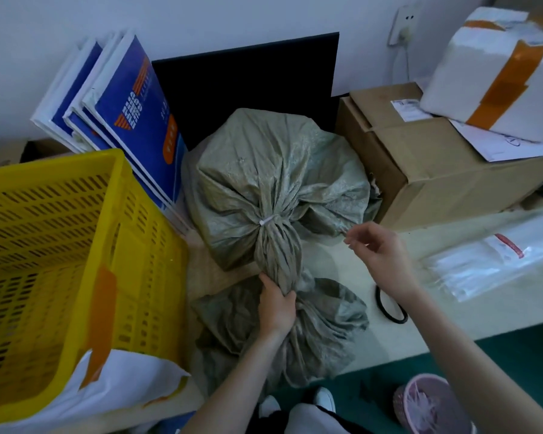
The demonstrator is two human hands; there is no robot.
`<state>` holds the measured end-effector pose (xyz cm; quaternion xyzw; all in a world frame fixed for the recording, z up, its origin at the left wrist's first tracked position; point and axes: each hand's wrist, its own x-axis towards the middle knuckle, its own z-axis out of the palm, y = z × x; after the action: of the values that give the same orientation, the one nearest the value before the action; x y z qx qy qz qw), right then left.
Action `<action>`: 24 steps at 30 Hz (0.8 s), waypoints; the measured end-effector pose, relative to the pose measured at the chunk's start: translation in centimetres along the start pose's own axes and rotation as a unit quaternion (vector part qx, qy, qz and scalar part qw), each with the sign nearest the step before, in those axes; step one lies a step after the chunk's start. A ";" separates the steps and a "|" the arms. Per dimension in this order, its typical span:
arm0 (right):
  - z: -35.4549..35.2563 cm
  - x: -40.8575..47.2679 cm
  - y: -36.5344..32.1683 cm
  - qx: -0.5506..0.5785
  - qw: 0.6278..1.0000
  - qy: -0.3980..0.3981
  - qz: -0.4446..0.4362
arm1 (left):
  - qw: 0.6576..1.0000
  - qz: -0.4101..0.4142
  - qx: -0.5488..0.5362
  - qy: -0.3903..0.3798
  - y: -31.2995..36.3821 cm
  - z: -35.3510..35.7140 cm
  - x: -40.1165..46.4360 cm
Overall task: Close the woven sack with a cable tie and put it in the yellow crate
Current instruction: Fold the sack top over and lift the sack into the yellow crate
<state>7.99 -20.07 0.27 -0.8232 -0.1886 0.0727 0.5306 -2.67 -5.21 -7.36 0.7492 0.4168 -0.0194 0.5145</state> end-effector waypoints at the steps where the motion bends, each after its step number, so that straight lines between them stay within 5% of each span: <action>1: 0.1 0.1 -0.1 -0.021 1.000 -0.013 -0.016 | 0.999 0.026 0.027 0.010 -0.1 -0.7 -0.3; 4: 0.9 0.9 -0.6 -0.112 0.986 -0.062 -0.106 | 0.981 0.106 0.149 0.066 0.2 -3.4 -1.3; 8: 3.0 2.6 -2.5 -0.296 0.914 -0.114 -0.251 | 0.942 0.191 0.241 0.135 2.0 -7.7 -2.4; 14: 7.4 6.3 -5.3 -0.387 0.836 -0.215 -0.326 | 0.875 0.344 0.298 0.165 5.4 -12.1 -2.2; 20: 9.9 7.5 -5.0 -0.266 0.876 -0.220 -0.337 | 0.846 0.382 0.319 0.190 6.9 -13.6 -1.3; 24: 10.5 8.1 -5.2 -0.185 0.926 -0.174 -0.280 | 0.845 0.309 0.304 0.314 6.8 -12.4 -1.6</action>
<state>10.81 -6.13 1.16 -0.7949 -0.5107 0.0270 0.3265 -4.30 2.73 4.37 0.9242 0.2763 0.2506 0.0818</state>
